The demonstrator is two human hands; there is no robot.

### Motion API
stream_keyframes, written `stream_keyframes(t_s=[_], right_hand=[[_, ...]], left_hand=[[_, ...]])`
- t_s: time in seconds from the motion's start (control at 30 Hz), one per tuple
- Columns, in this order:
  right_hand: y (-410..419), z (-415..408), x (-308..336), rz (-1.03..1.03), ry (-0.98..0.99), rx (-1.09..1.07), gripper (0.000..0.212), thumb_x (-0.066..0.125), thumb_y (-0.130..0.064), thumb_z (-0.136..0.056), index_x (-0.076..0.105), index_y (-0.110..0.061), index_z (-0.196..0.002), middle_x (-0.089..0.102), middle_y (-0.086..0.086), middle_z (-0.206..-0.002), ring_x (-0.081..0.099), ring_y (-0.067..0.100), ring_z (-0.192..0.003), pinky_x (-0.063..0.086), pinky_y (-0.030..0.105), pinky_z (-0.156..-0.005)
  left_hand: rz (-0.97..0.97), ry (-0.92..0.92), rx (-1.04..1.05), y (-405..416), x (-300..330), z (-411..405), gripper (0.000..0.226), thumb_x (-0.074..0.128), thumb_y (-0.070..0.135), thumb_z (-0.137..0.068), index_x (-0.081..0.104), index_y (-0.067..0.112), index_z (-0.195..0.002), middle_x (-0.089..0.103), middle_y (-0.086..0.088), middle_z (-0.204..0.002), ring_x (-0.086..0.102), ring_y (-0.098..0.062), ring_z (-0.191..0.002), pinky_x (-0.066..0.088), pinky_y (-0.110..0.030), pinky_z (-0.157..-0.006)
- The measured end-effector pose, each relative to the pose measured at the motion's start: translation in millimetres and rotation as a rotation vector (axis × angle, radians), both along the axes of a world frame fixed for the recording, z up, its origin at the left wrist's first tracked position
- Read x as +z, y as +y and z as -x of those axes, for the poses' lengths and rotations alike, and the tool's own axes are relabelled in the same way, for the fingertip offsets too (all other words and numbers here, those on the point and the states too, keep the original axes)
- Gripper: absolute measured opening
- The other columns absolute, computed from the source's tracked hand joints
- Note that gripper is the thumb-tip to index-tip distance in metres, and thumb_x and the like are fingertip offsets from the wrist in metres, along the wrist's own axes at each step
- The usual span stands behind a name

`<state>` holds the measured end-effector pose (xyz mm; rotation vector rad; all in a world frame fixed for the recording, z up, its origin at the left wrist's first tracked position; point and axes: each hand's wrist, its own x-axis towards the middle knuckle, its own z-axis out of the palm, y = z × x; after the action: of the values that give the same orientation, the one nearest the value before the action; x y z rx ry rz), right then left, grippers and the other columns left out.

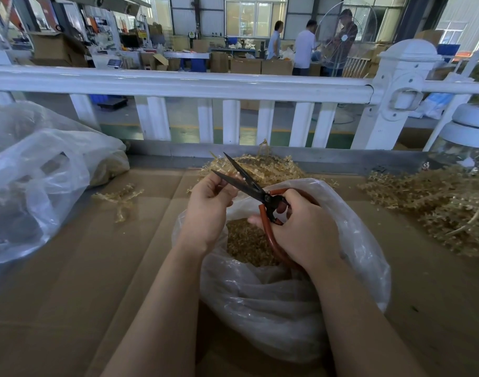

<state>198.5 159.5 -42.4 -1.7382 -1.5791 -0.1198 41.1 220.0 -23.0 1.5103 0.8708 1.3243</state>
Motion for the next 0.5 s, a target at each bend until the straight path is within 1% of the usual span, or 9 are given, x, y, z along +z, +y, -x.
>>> stream_keyframes(t_s=[0.07, 0.1, 0.17, 0.23, 0.3, 0.37, 0.43, 0.5], right_hand=[[0.4, 0.1, -1.2, -0.018, -0.013, -0.011, 0.076, 0.04, -0.092, -0.066, 0.065, -0.027, -0.095, 0.059, -0.021, -0.081, 0.053, 0.0, -0.073, 0.036, 0.006, -0.063], [0.7, -0.2, -1.9, -0.024, -0.02, -0.016, 0.076, 0.039, -0.092, -0.066, 0.065, -0.026, -0.093, 0.059, -0.021, -0.08, 0.054, 0.0, -0.072, 0.039, 0.01, -0.064], [0.9, -0.9, -2.9, -0.023, -0.038, -0.031, 0.076, 0.039, -0.093, -0.066, 0.065, -0.026, -0.091, 0.061, -0.02, -0.078, 0.056, 0.002, -0.07, 0.043, 0.014, -0.063], [0.8, -1.3, -3.5, -0.024, -0.065, -0.044, 0.074, 0.041, -0.093, -0.067, 0.064, -0.026, -0.089, 0.064, -0.018, -0.076, 0.057, 0.002, -0.067, 0.043, 0.013, -0.06], [0.7, -1.8, -3.6, -0.033, -0.076, -0.054, 0.069, 0.045, -0.09, -0.069, 0.064, -0.026, -0.086, 0.063, -0.017, -0.074, 0.056, 0.002, -0.064, 0.037, 0.007, -0.058], [0.7, -1.8, -3.1, -0.037, -0.073, -0.056, 0.068, 0.046, -0.089, -0.069, 0.064, -0.026, -0.084, 0.064, -0.016, -0.073, 0.056, 0.002, -0.063, 0.033, 0.004, -0.058], [1.1, -1.6, -3.2, -0.047, -0.067, -0.046, 0.069, 0.045, -0.09, -0.069, 0.064, -0.025, -0.084, 0.064, -0.016, -0.073, 0.057, 0.003, -0.064, 0.034, 0.005, -0.058], [1.6, -1.1, -3.5, -0.059, -0.056, -0.032, 0.071, 0.044, -0.091, -0.069, 0.065, -0.025, -0.084, 0.065, -0.015, -0.073, 0.059, 0.003, -0.065, 0.037, 0.007, -0.059]], left_hand=[[-0.007, 0.011, -0.004, -0.1, 0.1, 0.3, 0.023, 0.053, 0.0, -0.097, 0.069, 0.017, -0.095, 0.062, 0.015, -0.076, 0.055, -0.006, -0.077, 0.048, -0.017, -0.071], [-0.009, 0.011, -0.003, -0.3, 0.4, 0.3, 0.021, 0.053, 0.001, -0.097, 0.069, 0.015, -0.096, 0.061, 0.011, -0.077, 0.054, -0.007, -0.077, 0.048, -0.018, -0.072], [-0.007, 0.006, 0.002, -0.6, 1.0, 0.5, 0.018, 0.053, 0.002, -0.097, 0.068, 0.012, -0.094, 0.059, 0.005, -0.079, 0.053, -0.009, -0.077, 0.047, -0.019, -0.072], [-0.006, 0.006, 0.01, -1.2, 2.0, 0.6, 0.018, 0.053, 0.001, -0.097, 0.066, 0.011, -0.091, 0.057, 0.004, -0.077, 0.052, -0.01, -0.076, 0.047, -0.02, -0.071], [-0.003, 0.015, 0.017, -1.9, 2.6, 0.2, 0.017, 0.053, 0.001, -0.097, 0.066, 0.009, -0.09, 0.057, 0.004, -0.077, 0.052, -0.01, -0.076, 0.047, -0.021, -0.071], [0.0, 0.012, 0.016, -1.8, 2.8, 0.2, 0.012, 0.053, 0.001, -0.097, 0.064, -0.002, -0.094, 0.056, 0.0, -0.079, 0.051, -0.013, -0.078, 0.046, -0.023, -0.072], [0.0, -0.002, 0.011, -1.0, 3.2, 0.3, 0.014, 0.053, 0.001, -0.097, 0.061, -0.01, -0.098, 0.056, -0.004, -0.082, 0.05, -0.015, -0.079, 0.044, -0.024, -0.074], [0.002, -0.02, -0.002, -1.2, 3.9, 1.1, 0.016, 0.054, 0.002, -0.097, 0.059, -0.013, -0.101, 0.057, -0.006, -0.085, 0.051, -0.015, -0.081, 0.044, -0.024, -0.074]])
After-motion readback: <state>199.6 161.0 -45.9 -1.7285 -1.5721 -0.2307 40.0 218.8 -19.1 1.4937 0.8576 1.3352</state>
